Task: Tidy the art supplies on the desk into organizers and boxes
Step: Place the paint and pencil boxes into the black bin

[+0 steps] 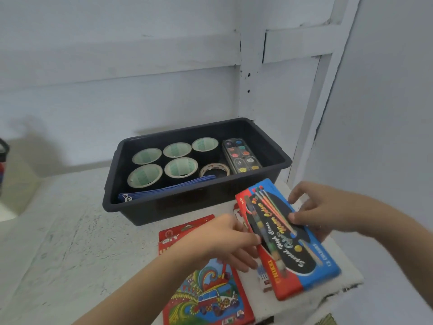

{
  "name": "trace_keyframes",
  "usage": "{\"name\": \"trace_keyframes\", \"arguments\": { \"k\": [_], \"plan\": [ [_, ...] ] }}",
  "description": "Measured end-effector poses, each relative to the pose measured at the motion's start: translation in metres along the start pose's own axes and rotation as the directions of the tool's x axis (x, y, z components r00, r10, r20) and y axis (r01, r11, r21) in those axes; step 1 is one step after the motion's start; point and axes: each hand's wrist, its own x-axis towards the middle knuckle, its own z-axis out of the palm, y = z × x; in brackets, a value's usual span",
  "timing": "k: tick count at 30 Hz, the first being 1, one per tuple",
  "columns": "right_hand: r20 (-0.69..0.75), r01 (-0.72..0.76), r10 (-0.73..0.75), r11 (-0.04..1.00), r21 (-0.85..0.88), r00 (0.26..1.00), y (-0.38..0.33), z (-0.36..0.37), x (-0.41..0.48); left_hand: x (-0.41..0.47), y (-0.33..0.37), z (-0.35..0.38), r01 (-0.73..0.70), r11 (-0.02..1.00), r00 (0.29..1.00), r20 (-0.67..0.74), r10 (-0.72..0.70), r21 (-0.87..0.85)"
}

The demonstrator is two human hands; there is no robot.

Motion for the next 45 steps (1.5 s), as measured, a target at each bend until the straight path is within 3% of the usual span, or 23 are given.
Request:
{"name": "trace_keyframes", "arguments": {
  "k": [3,6,10,16,22,27,32,38,45],
  "plan": [
    [-0.077,0.081,-0.080,0.997,0.015,0.994,-0.012,-0.026,-0.010,-0.017,0.015,-0.003,-0.187,0.975,0.982,-0.001,0.188,-0.121],
    [-0.202,0.137,-0.126,0.990,0.039,0.971,-0.027,-0.044,-0.001,-0.020,0.035,-0.015,-0.355,0.923,0.929,-0.169,0.330,-0.147],
    [-0.366,0.200,-0.148,0.974,0.110,0.919,-0.044,-0.053,0.036,-0.001,0.061,-0.040,-0.445,0.890,0.851,-0.358,0.383,-0.105],
    [-0.435,0.175,-0.136,0.983,0.049,0.890,-0.062,-0.041,0.108,0.056,0.079,-0.078,-0.413,0.904,0.805,-0.508,0.307,-0.107],
    [-0.461,0.091,-0.094,0.995,-0.028,0.882,-0.057,-0.021,0.173,0.117,0.077,-0.096,-0.246,0.965,0.808,-0.569,0.151,-0.094],
    [-0.354,0.049,-0.090,0.991,-0.122,0.931,-0.047,-0.015,0.200,0.148,0.062,-0.099,-0.146,0.987,0.772,-0.616,0.156,0.068],
    [-0.348,0.067,-0.147,0.970,-0.233,0.926,-0.042,-0.012,0.204,0.157,0.060,-0.098,-0.061,0.978,0.756,-0.630,0.176,0.199],
    [-0.358,0.039,-0.147,0.956,-0.292,0.922,-0.043,-0.010,0.209,0.155,0.058,-0.102,-0.053,0.997,0.831,-0.556,0.017,-0.048],
    [-0.345,0.049,-0.161,0.950,-0.310,0.925,-0.041,-0.009,0.212,0.154,0.058,-0.103,-0.055,0.996,0.858,-0.514,0.012,-0.068]
  ]
}}
